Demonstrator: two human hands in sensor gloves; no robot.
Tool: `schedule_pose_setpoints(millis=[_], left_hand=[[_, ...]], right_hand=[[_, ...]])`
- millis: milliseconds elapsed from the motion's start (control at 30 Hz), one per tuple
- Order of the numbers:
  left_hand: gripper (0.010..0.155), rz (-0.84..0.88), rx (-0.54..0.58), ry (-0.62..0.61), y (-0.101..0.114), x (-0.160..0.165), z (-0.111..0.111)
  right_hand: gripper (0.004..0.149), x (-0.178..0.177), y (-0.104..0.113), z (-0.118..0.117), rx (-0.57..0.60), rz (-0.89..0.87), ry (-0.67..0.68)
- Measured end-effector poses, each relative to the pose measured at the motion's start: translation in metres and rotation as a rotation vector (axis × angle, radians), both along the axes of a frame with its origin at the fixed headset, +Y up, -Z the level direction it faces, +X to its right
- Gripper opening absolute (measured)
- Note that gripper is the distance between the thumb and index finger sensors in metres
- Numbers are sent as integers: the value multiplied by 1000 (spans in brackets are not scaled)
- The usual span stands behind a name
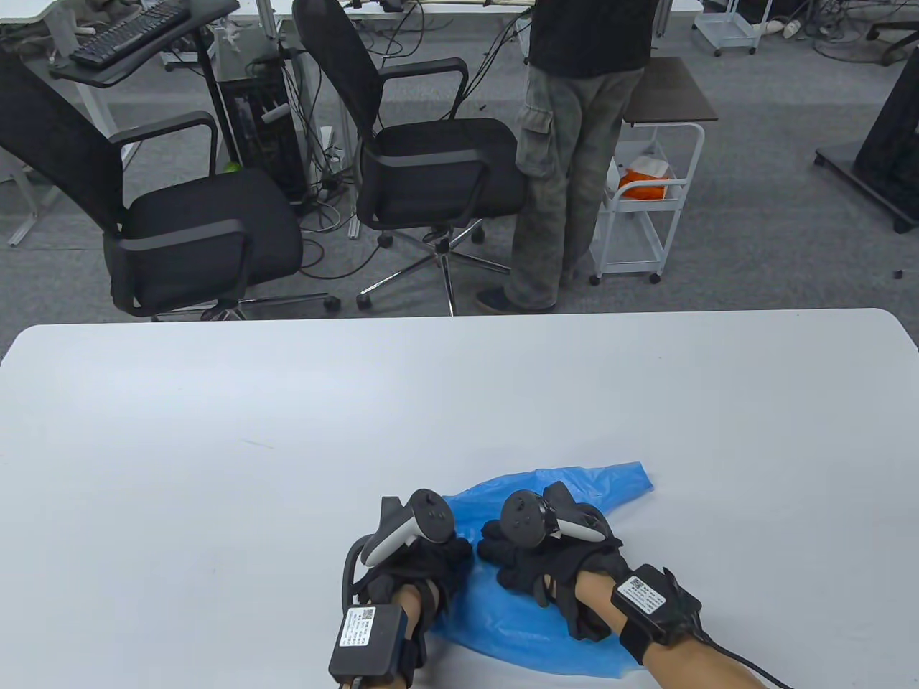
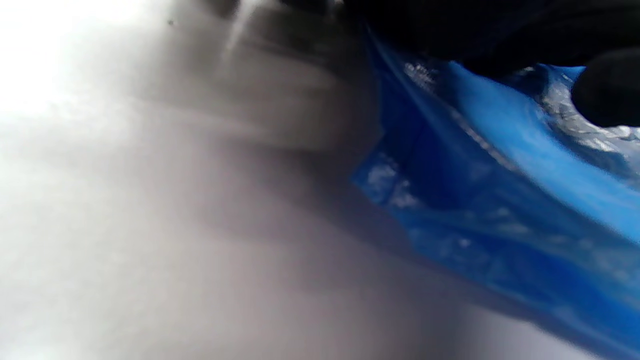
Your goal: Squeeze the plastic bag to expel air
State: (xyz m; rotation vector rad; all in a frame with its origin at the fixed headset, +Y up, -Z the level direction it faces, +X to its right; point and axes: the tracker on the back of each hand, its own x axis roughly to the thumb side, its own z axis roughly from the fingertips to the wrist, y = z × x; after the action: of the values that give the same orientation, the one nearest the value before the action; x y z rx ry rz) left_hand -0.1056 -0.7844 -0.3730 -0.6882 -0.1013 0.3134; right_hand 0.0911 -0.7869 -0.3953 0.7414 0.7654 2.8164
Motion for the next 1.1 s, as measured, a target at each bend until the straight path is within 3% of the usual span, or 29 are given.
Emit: schedule_pose_setpoints(millis=[533, 867, 967, 1100], left_hand=[[55, 20, 10, 26, -1, -4, -1], [56, 10, 22, 19, 0, -2, 1], [55, -81, 109, -48, 16, 1, 2], [53, -110, 374, -19, 53, 10, 3]], right_hand=[[56, 125, 3, -1, -48, -23, -215], [56, 142, 0, 9, 4, -60, -292], [57, 141, -1, 9, -2, -54, -300], [57, 142, -1, 9, -1, -56, -300]])
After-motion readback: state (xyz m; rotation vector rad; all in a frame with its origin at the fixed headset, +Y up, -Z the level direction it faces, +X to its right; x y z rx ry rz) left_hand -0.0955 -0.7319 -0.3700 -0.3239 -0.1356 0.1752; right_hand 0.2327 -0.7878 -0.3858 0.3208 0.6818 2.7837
